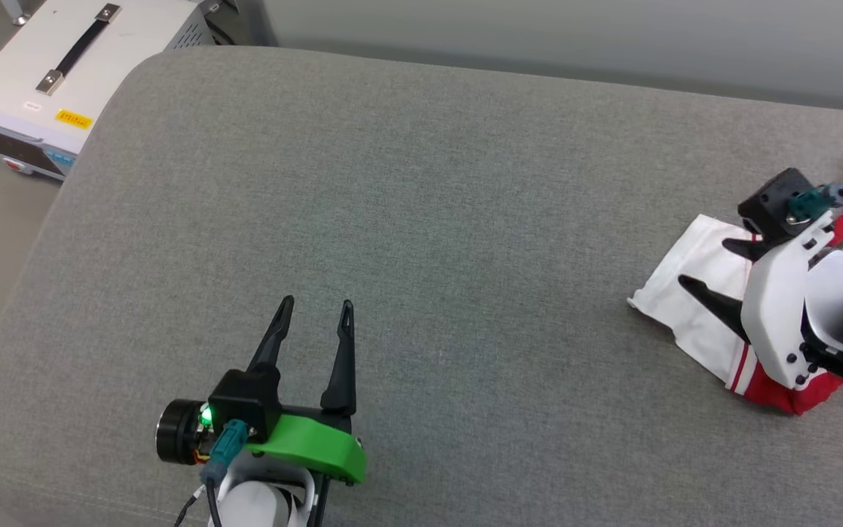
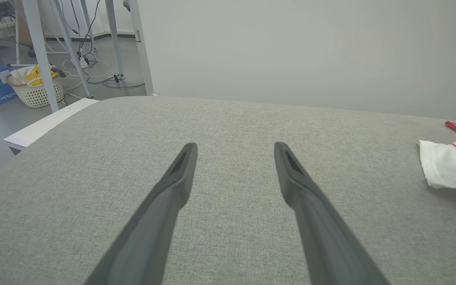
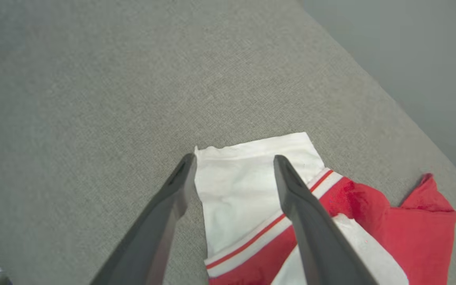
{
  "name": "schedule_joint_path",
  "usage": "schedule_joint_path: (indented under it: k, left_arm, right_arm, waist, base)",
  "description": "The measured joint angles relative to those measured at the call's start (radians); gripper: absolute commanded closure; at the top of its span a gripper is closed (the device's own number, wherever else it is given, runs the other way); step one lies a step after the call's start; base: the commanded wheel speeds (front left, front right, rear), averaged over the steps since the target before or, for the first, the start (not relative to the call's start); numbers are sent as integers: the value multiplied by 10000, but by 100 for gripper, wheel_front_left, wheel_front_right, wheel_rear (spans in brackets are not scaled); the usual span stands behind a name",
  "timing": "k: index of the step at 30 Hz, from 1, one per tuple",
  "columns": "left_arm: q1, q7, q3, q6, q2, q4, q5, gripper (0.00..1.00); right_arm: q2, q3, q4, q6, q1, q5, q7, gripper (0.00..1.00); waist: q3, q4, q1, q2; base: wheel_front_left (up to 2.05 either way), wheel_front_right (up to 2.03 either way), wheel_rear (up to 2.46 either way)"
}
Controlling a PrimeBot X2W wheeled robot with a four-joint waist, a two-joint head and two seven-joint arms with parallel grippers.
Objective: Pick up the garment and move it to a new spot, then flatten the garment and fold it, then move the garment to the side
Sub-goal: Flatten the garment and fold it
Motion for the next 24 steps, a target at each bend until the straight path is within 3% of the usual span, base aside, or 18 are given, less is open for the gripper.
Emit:
schedule_joint_path:
  k: [4,7,17,18,20,24]
  left_arm:
    - [-240,0,-113,69,0,-29,-81,0]
    - [-435,-2,-232,81,0,-69,-167,0]
    - [-886,0,-483,257,0,-102,-430,0]
    - [-890,0,-477,265,0,-98,-453,0]
    - [-886,0,-458,291,0,-75,-456,0]
    - [-866,0,-364,301,0,12,-454,0]
  right_arm:
    - [-176,924,184,0,-462,420,1302,0]
    - [-128,1467,602,0,-827,497,1645,0]
    - [213,2894,2830,2,-1564,504,1106,0]
    - [209,2926,2915,2,-1591,608,905,67]
    - [221,2968,3032,2,-1667,782,481,100]
    - [374,3012,3135,2,-1799,1022,-391,100]
  waist:
    - [306,131,0,0]
    - [562,237,0,0]
    - [1255,681,0,0]
    - [1278,733,0,0]
    - [1284,794,0,0]
    - [1124,791,0,0]
  base:
    - [0,0,0]
    - [0,0,0]
    - [0,0,0]
    - [0,0,0]
    - [0,0,0]
    - [0,0,0]
